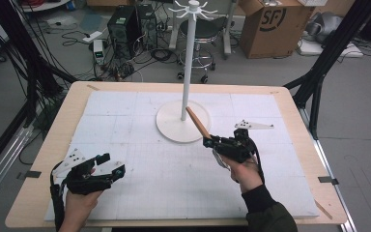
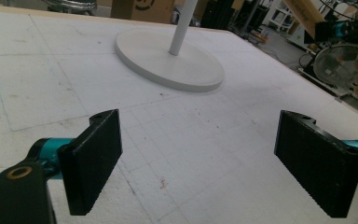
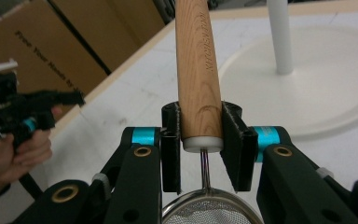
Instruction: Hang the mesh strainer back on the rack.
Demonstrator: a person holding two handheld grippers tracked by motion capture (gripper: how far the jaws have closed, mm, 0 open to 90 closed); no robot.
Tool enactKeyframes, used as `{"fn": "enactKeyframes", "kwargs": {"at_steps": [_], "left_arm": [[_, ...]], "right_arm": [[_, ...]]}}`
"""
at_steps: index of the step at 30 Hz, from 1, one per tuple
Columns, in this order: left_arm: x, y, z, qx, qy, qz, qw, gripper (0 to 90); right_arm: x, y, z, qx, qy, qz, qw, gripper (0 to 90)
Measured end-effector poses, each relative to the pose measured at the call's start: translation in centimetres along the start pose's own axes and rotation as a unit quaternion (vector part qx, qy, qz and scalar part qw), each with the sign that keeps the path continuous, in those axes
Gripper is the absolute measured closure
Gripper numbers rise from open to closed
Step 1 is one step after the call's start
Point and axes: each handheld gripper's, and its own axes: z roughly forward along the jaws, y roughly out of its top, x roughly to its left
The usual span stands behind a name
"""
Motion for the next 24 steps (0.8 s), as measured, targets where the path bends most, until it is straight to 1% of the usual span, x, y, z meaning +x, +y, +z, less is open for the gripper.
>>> {"fn": "enactKeyframes", "kwargs": {"at_steps": [7, 10, 12, 16, 18, 24], "left_arm": [[0.0, 0.0, -0.2, -0.003, 0.001, -0.002, 1.0000, 15.6], [0.0, 0.0, -0.2, -0.003, 0.001, 0.000, 1.0000, 15.6], [-0.1, 0.0, -0.2, -0.001, -0.001, 0.000, 1.0000, 15.6], [0.0, 0.0, -0.2, -0.001, -0.001, 0.001, 1.0000, 15.6], [-0.1, 0.0, -0.2, -0.001, 0.000, 0.000, 1.0000, 15.6], [-0.1, 0.0, -0.2, 0.000, -0.001, 0.001, 1.0000, 15.6]], "right_arm": [[0.5, 1.5, -0.1, -0.035, 0.011, -0.010, 0.9993, 71.2], [0.5, 2.0, -0.3, -0.054, 0.012, -0.006, 0.9984, 71.3], [0.5, 2.3, -0.5, -0.062, 0.012, -0.004, 0.9980, 71.3], [0.6, 2.7, -0.7, -0.076, 0.023, -0.002, 0.9968, 71.3], [0.7, 3.0, -0.9, -0.080, 0.024, -0.003, 0.9965, 71.3], [0.8, 3.8, -1.2, -0.108, 0.031, -0.003, 0.9936, 71.3]]}}
